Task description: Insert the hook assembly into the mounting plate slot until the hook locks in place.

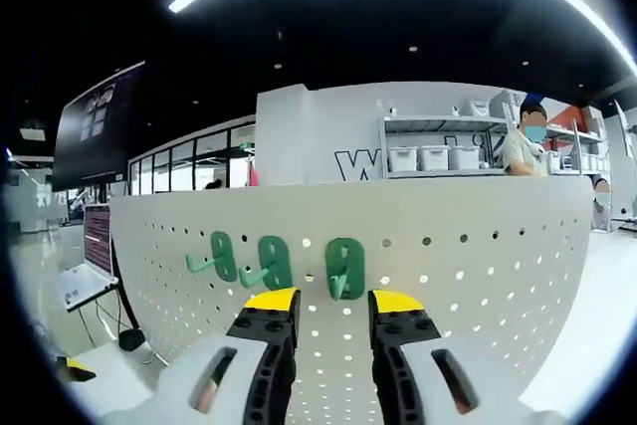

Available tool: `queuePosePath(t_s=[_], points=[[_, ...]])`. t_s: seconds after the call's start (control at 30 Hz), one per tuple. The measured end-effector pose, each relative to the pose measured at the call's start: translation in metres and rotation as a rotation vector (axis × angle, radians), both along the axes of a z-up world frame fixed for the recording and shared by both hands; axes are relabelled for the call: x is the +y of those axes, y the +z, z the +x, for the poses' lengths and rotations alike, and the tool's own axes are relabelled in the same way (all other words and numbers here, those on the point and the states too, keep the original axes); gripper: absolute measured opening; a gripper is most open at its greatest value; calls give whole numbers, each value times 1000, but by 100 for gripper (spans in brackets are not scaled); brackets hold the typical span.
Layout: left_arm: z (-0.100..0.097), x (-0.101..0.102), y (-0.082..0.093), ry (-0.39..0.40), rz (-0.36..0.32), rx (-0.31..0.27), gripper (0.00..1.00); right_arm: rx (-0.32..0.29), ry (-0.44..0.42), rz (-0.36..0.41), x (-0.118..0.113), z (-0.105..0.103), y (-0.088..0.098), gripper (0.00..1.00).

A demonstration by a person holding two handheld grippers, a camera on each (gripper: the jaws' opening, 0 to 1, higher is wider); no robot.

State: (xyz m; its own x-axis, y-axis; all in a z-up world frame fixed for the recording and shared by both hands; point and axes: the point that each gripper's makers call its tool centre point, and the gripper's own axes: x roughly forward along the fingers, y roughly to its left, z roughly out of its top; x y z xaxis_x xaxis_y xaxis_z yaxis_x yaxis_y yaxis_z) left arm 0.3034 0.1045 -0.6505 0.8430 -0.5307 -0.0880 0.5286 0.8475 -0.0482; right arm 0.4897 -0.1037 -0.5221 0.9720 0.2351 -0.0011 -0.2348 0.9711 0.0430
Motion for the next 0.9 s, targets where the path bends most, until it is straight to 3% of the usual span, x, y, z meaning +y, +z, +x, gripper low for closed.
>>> queuePosePath(t_s=[0.43,0.73,0.9], points=[[-1,-1,0,-3,-1,0,71,8,98,29,4,-14,-9,31],[-1,-1,2,-5,-2,-2,71,-9,243,88,27,-29,-6,36],[-1,-1,2,-3,-3,-3,71,1,252,98,29,-30,-8,36]])
